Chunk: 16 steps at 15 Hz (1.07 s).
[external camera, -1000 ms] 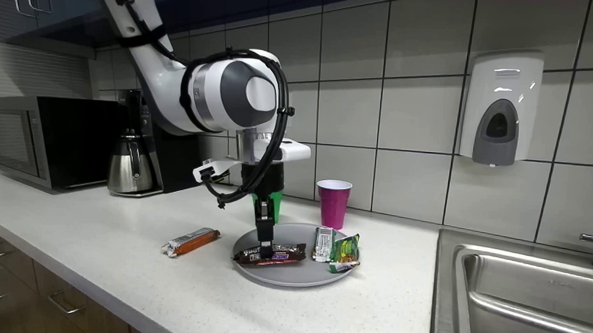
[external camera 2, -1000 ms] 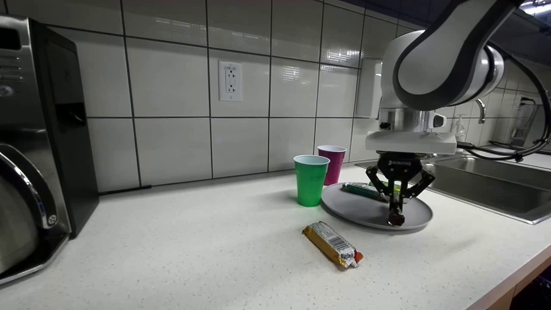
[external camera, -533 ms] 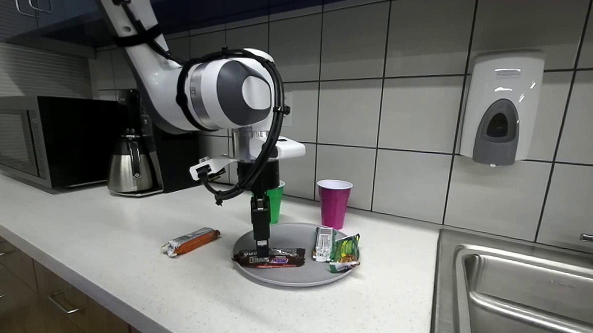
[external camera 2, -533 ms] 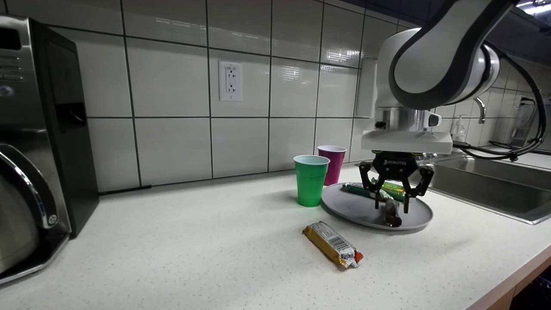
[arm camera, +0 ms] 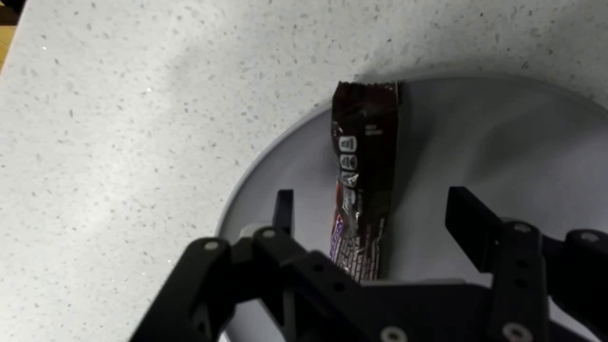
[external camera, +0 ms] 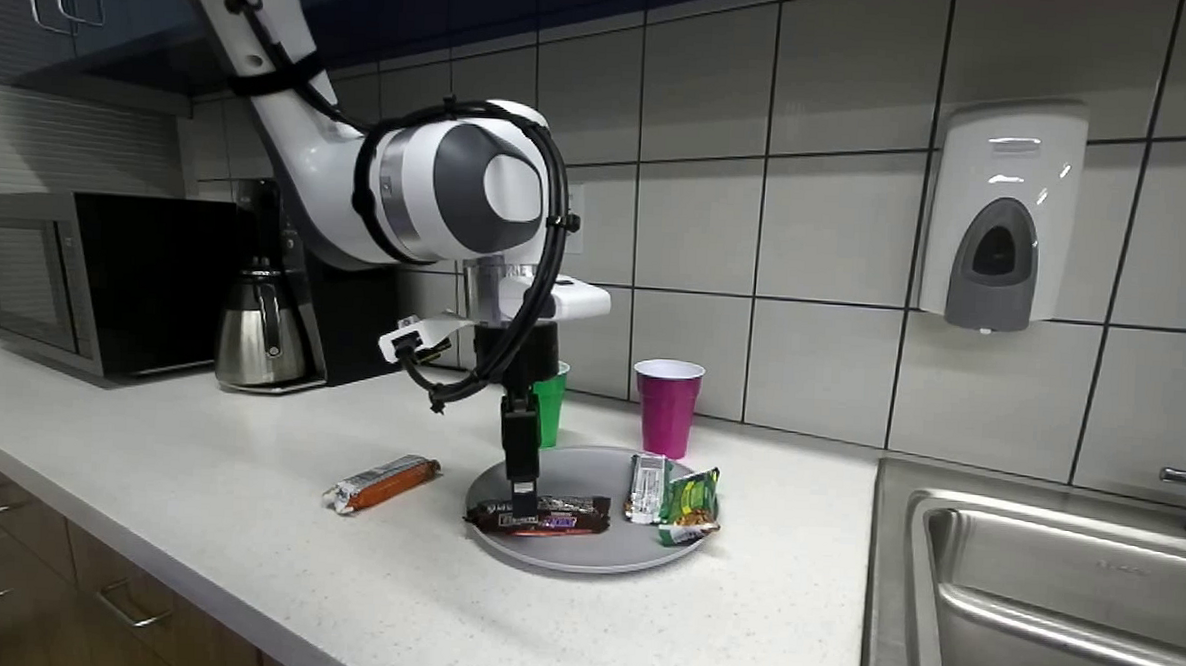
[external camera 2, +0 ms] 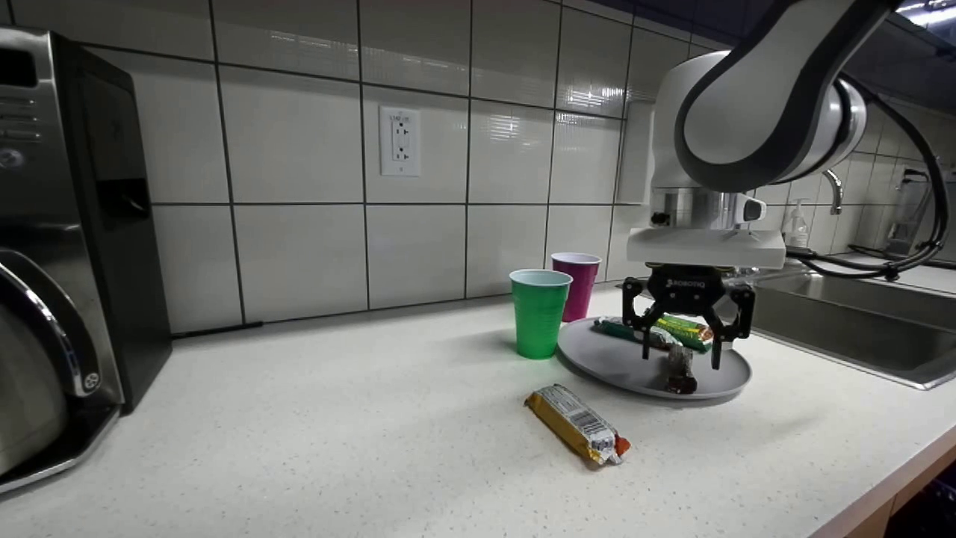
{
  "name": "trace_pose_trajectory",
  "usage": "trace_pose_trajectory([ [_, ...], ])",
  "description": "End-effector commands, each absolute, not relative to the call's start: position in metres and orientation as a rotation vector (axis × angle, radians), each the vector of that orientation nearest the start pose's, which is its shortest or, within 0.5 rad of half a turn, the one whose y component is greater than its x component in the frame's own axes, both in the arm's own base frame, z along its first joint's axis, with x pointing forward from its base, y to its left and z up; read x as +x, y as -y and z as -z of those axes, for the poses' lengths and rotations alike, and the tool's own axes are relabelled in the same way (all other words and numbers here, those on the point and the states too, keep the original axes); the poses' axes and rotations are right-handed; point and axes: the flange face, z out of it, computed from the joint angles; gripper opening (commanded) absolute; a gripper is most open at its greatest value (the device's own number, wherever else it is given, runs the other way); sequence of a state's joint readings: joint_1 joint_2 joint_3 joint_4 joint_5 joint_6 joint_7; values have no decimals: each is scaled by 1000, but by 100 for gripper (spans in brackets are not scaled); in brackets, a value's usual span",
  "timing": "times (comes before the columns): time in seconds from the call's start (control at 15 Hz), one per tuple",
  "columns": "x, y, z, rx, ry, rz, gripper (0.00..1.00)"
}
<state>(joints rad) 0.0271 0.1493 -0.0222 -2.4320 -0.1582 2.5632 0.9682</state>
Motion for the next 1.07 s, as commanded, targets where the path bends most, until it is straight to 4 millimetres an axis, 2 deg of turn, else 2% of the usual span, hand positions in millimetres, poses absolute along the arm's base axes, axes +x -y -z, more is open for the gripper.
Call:
trace_pose_trajectory([
  [0.0,489,-4,-243,-2955,-1301,40,83],
  [0.87,489,-4,-243,-2955,-1301,39,83],
  [0.93,488,-6,-244,-2957,-1295,52,96],
  [1.0,488,-6,-245,-2961,-1298,58,97],
])
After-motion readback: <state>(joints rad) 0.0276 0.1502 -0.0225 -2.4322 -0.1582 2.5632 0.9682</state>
